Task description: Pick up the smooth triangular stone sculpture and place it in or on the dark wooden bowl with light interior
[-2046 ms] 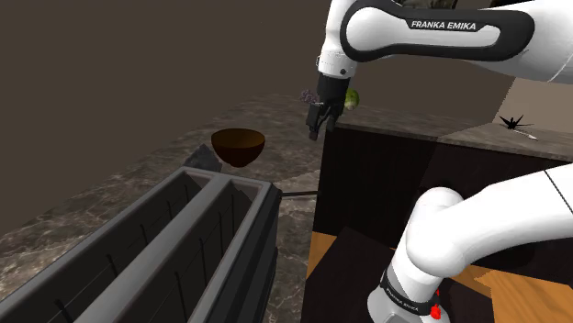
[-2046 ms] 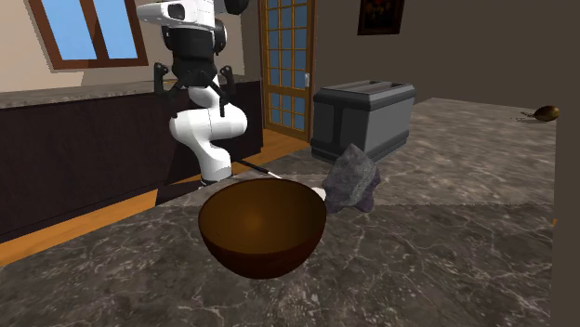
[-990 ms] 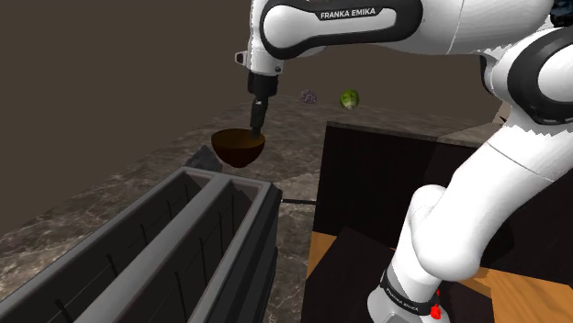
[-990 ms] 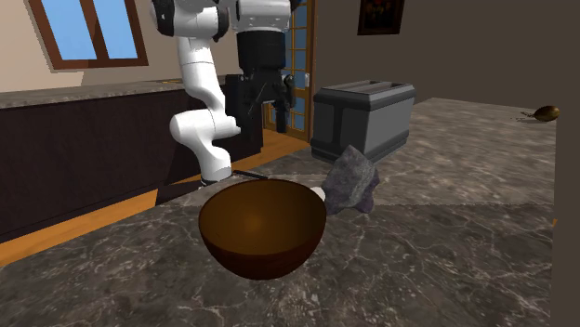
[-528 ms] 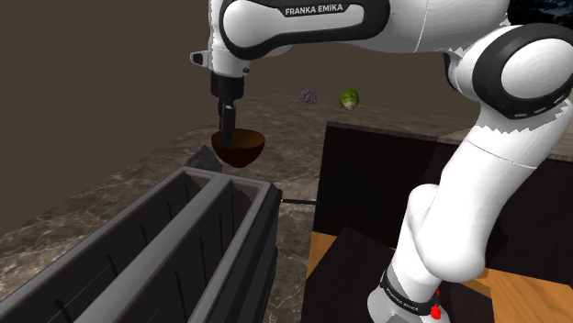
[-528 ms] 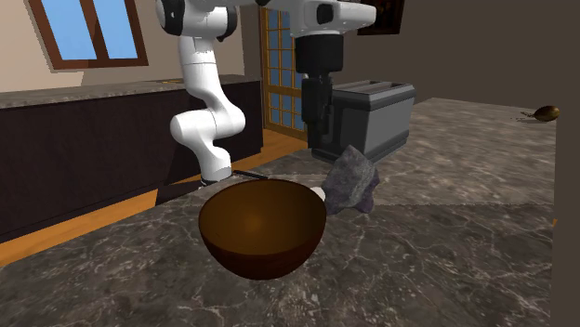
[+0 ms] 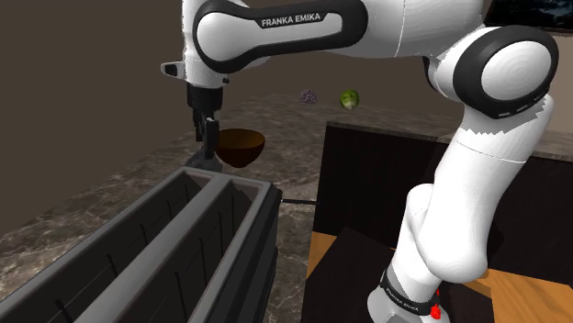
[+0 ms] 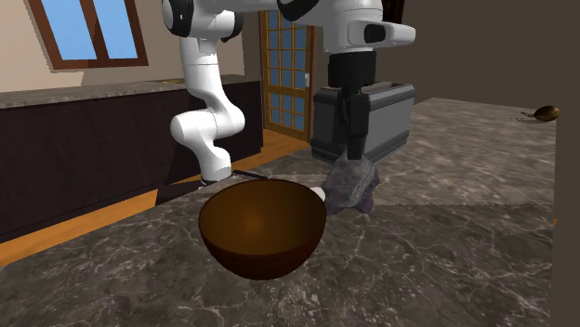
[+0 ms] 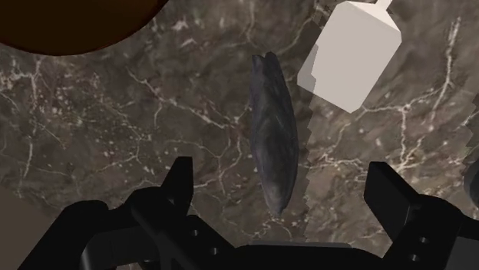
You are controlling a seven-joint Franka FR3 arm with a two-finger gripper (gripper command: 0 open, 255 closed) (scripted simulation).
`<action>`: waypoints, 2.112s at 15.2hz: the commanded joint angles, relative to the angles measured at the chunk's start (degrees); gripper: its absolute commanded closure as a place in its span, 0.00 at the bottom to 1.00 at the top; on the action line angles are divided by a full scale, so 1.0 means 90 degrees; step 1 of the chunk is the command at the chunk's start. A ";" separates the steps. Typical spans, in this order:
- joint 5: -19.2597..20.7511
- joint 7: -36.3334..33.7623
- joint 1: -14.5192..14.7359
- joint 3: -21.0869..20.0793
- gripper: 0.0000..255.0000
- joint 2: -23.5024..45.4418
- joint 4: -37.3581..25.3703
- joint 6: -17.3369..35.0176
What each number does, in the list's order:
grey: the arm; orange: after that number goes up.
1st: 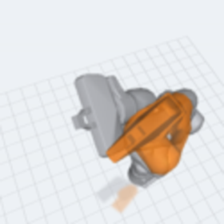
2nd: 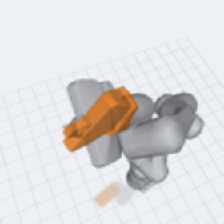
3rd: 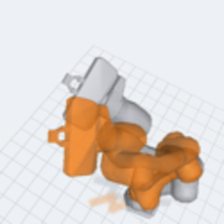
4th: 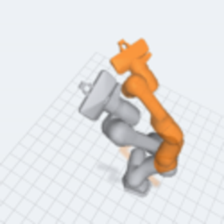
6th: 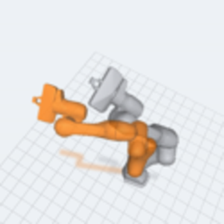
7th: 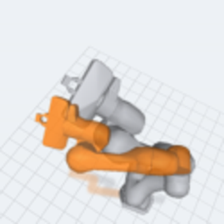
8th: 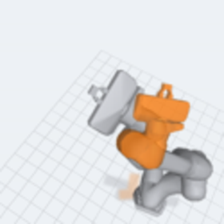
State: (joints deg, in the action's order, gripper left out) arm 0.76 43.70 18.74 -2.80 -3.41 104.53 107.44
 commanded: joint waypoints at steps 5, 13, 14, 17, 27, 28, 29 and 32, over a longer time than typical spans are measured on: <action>0.0005 -0.0004 0.0006 -0.0006 0.00 0.0078 0.0292 0.0371; 0.0005 -0.0004 0.0006 -0.0007 1.00 0.0078 0.0291 0.0370; 0.0005 -0.0004 0.0006 -0.0007 1.00 0.0078 0.0291 0.0370; 0.0005 -0.0005 0.0006 -0.0007 1.00 0.0077 0.0292 0.0370; 0.0003 0.0003 0.0006 -0.0007 1.00 0.0078 -0.0222 -0.0142; 0.0002 0.0004 0.0006 -0.0007 1.00 0.0083 -0.0313 -0.0229; 0.0003 0.0005 0.0006 -0.0007 1.00 0.0090 -0.0407 -0.0316; 0.0003 0.0008 0.0007 -0.0007 1.00 0.0118 -0.0698 -0.0578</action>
State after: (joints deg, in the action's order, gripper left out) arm 0.80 43.70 18.82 -2.89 -2.30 98.98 103.01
